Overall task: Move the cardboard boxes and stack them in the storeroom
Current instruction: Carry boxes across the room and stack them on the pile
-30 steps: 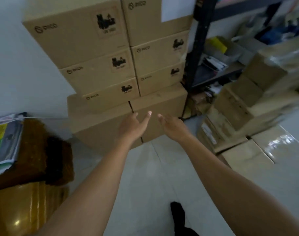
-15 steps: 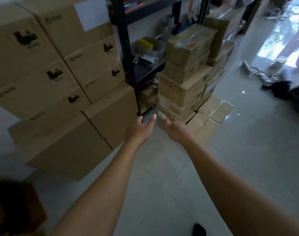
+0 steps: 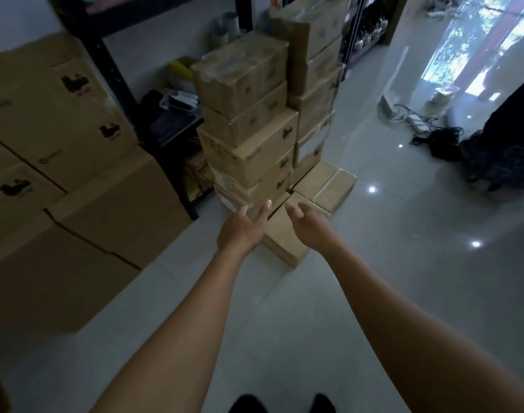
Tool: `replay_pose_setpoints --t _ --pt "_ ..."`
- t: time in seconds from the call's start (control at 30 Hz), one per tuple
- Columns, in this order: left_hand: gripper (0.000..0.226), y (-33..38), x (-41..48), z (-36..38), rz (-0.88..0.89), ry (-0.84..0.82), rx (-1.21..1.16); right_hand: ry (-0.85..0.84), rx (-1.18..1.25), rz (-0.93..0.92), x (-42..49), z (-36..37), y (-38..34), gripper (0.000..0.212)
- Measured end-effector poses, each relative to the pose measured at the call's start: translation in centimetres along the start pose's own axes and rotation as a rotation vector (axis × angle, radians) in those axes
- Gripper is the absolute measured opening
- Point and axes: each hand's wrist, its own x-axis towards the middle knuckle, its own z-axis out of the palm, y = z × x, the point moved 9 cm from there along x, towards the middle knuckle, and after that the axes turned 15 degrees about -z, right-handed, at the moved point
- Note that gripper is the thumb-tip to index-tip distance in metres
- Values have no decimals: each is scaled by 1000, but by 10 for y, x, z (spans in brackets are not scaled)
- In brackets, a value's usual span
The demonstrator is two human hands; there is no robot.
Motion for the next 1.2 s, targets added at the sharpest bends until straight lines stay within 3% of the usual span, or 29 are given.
replay_pose_setpoints --t 0.2,0.57,1.03,1.2 --pt "86 34 46 76 -106 -13 -62 -104 -50 -24 63 -26 80 66" --pt "79 47 206 187 -374 47 -249 -216 -117 -13 248 -24 235 63" --pt "95 -69 430 416 -696 173 -489 -394 -270 -146 472 158 464 51" --pt "104 -101 472 465 -749 260 -582 -316 -423 -163 509 191 506 51"
